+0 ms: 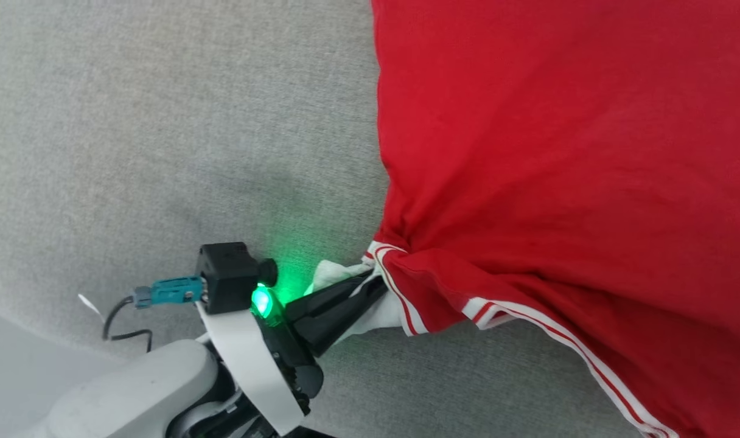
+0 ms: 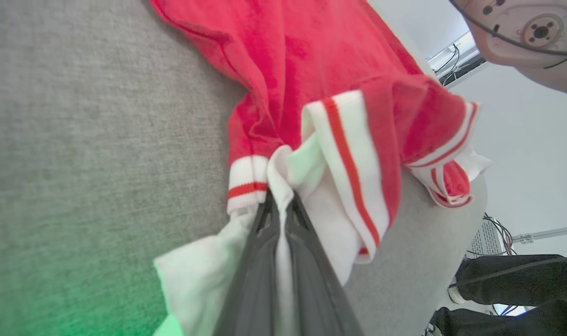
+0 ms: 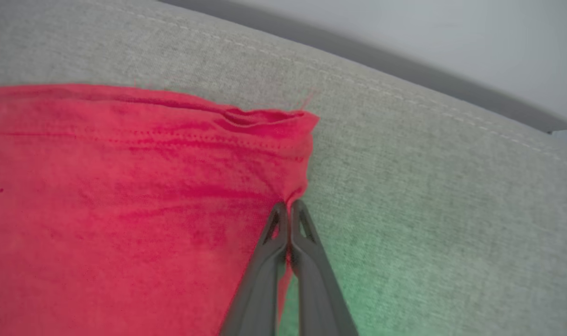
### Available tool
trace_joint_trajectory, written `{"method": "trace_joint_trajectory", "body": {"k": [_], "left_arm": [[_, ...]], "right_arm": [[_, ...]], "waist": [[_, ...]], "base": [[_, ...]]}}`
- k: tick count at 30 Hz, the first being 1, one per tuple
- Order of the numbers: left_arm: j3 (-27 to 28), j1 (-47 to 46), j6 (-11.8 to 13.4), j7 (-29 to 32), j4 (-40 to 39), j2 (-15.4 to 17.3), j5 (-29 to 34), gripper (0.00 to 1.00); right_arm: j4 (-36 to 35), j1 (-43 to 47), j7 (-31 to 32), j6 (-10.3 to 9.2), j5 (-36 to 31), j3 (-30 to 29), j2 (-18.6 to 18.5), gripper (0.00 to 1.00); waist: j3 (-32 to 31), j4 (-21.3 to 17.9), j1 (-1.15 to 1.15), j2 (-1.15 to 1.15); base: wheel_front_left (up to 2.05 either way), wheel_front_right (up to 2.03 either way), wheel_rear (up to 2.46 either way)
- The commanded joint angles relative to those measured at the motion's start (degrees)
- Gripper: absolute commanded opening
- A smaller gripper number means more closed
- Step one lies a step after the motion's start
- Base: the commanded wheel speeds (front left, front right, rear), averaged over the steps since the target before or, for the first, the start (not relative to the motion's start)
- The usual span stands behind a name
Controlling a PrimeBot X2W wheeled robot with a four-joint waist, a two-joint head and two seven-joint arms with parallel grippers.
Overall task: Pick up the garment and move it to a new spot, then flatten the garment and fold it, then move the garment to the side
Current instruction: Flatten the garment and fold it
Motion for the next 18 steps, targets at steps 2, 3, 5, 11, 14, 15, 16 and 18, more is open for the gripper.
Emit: {"method": "trace_joint_trajectory", "body": {"k": [2, 3, 5, 11, 14, 15, 16, 18], "left_arm": [[1.3, 1.0, 0.1, 0.0, 0.5, 0.1, -0.2, 0.00], [2.1, 1.4, 0.1, 0.0, 0.3, 0.3, -0.1, 0.00], [3.3, 2.5, 0.1, 0.0, 0.3, 0.9, 0.4, 0.00], [8.4, 6.1, 0.1, -0.1, 0.2, 2.2, 1.3, 0.00], [11.0, 8.0, 0.1, -0.1, 0.3, 2.7, 2.0, 0.00], [11.9, 8.5, 0.1, -0.1, 0.3, 2.9, 2.1, 0.00], [12.6, 9.1, 0.1, -0.1, 0.3, 3.1, 2.3, 0.00], [13.9, 10.2, 0.1, -0.1, 0.4, 3.7, 2.9, 0.00]], "right_arm": [[-0.3, 1.5, -0.2, -0.03, 1.4, -0.1, -1.1, 0.00], [-1.1, 1.6, -0.4, -0.03, 2.3, 0.3, -1.4, 0.00], [-3.1, 2.7, -0.6, -0.03, 4.7, 1.7, -2.9, 0.00], [-12.5, 11.0, 0.8, -0.02, 15.2, 3.6, -8.9, 0.00], [-18.7, 18.0, 1.0, -0.02, 20.1, 3.0, -12.5, 0.00], [-20.9, 20.6, 1.0, -0.02, 21.5, 2.5, -13.5, 0.00], [-23.2, 23.1, 1.0, -0.02, 22.9, 1.8, -14.5, 0.00], [-27.5, 29.0, 1.3, -0.02, 25.6, -0.3, -16.1, 0.00]], "waist": [[-1.1, -1.1, 0.00, 0.00], [-1.6, -1.5, 0.00, 0.00], [-2.7, -2.3, 0.00, 0.00], [-6.5, -5.4, 0.00, 0.00], [-8.4, -7.0, 0.00, 0.00], [-9.0, -7.5, 0.00, 0.00], [-9.5, -8.0, 0.00, 0.00], [-10.4, -9.2, 0.00, 0.00]], "base": [[0.00, 0.00, 0.00], [0.00, 0.00, 0.00], [0.00, 0.00, 0.00], [0.00, 0.00, 0.00], [0.00, 0.00, 0.00], [0.00, 0.00, 0.00], [0.00, 0.00, 0.00], [0.00, 0.00, 0.00]]}}
